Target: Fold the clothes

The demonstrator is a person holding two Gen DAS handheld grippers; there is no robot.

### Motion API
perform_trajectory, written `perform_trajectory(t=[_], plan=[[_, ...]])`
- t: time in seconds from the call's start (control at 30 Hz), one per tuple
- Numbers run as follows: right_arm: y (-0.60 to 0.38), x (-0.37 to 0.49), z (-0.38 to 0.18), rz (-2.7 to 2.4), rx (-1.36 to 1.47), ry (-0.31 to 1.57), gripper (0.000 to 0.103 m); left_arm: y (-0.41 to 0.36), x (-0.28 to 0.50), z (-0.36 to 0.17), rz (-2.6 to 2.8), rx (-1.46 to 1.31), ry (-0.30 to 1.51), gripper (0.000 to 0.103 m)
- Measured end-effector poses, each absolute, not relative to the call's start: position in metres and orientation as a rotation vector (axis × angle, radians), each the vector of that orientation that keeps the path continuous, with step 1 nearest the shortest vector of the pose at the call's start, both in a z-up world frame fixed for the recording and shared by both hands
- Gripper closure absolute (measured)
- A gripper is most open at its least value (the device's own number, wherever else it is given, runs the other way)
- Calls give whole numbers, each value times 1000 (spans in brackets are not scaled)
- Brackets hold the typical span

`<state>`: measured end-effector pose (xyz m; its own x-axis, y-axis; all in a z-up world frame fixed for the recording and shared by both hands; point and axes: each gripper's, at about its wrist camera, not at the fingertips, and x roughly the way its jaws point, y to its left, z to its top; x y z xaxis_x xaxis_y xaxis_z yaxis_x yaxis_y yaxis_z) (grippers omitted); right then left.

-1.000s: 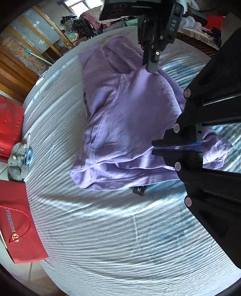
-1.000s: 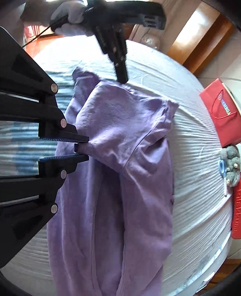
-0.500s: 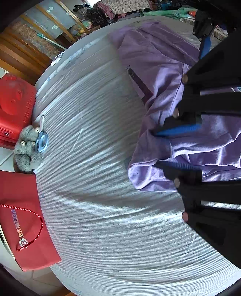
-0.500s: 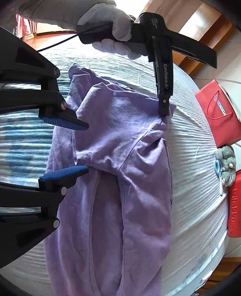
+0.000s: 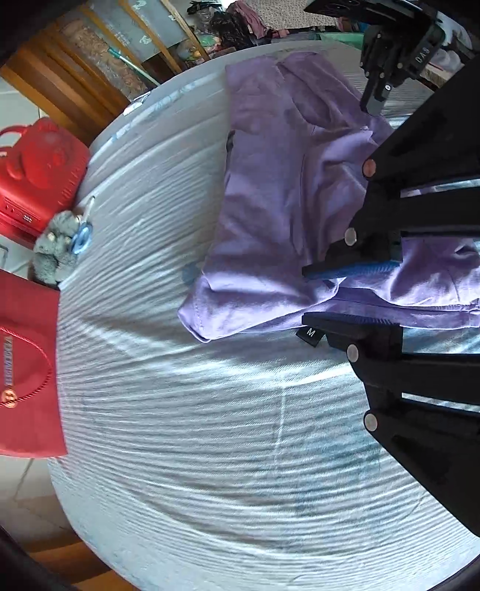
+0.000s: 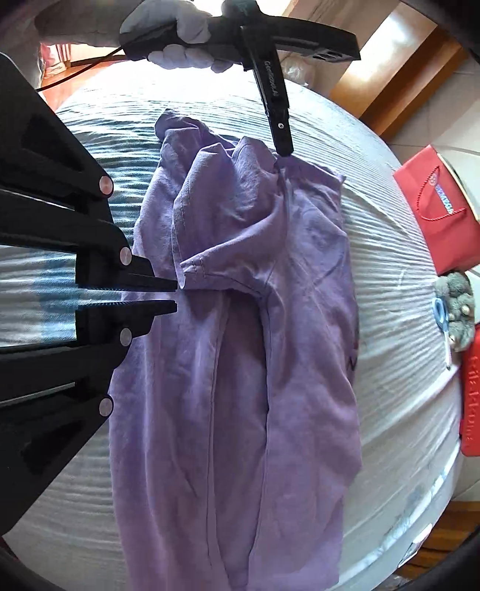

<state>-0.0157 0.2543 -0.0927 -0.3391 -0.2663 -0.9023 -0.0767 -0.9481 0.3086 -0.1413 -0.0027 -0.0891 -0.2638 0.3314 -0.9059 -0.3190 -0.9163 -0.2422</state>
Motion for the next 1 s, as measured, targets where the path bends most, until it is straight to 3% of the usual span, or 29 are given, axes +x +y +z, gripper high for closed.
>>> perform_trajectory(t=[0.1, 0.27, 0.33, 0.37, 0.57, 0.6, 0.67, 0.7, 1.0], plan=[[273, 0, -85, -2526, 1718, -475, 94, 3, -125, -69, 2216, -1482, 21, 75], [264, -2, -76, -2522, 1664, -521, 92, 30, -102, -77, 2161, -1466, 159, 73], [245, -8, -74, -2505, 1627, -486, 67, 31, -98, -85, 2147, -1494, 172, 73], [233, -12, -74, -2495, 1610, -461, 62, 29, -97, -88, 2140, -1507, 169, 73], [160, -35, -86, -2426, 1544, -150, 60, 21, -90, -110, 2103, -1597, 172, 73], [158, -38, -90, -2426, 1549, -121, 62, 22, -90, -114, 2103, -1609, 189, 73], [154, -45, -103, -2404, 1595, -88, 84, 23, -87, -117, 2108, -1606, 235, 73], [154, -48, -108, -2397, 1615, -78, 103, 24, -85, -118, 2111, -1605, 258, 73], [267, -5, -88, -2533, 1630, -293, 103, 19, -76, -102, 2159, -1593, 235, 73]])
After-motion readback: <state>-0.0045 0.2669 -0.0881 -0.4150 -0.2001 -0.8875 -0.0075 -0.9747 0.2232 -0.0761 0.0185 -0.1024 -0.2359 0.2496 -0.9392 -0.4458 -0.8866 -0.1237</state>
